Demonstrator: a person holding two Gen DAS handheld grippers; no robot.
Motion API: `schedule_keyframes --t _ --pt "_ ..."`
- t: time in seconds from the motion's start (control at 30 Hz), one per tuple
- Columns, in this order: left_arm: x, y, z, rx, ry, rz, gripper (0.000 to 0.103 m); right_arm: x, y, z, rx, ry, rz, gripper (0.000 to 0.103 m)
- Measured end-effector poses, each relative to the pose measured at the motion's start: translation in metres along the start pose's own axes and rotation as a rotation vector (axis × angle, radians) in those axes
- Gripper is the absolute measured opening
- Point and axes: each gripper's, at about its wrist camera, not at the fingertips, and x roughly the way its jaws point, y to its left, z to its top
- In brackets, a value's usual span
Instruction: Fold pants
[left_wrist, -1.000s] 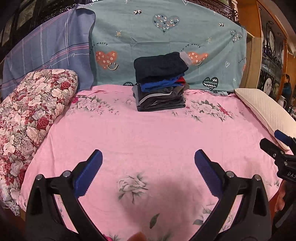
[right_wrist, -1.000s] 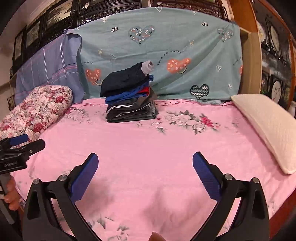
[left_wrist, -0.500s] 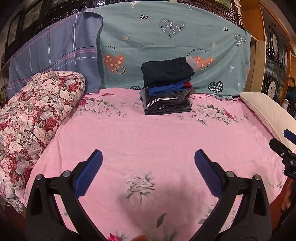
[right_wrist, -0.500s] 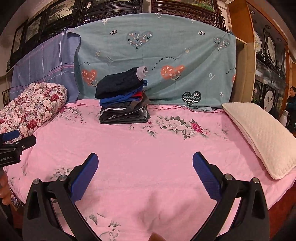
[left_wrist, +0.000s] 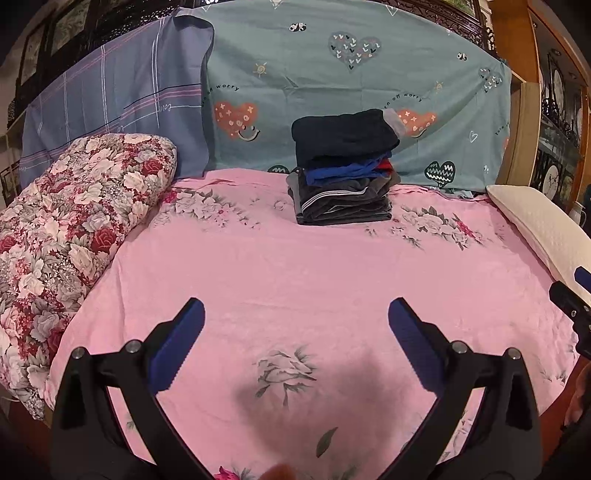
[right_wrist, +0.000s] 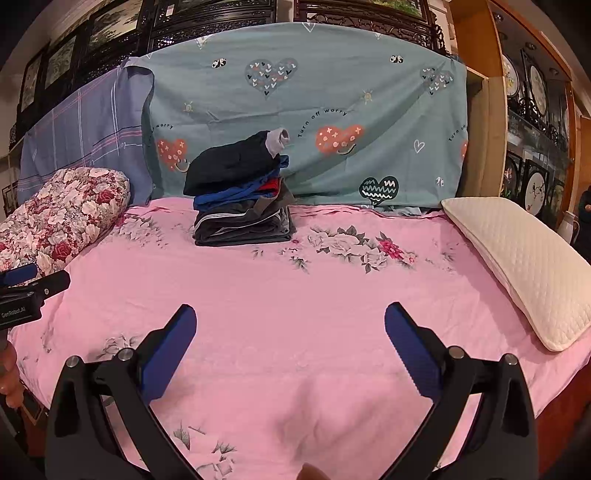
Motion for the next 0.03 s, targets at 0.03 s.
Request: schedule_keyframes --t 0.03 --pt "0.0004 0.0002 0.0002 0.001 0.000 0.003 0.101 0.0001 -0.0003 -0.0002 0.001 0.001 0.002 0.102"
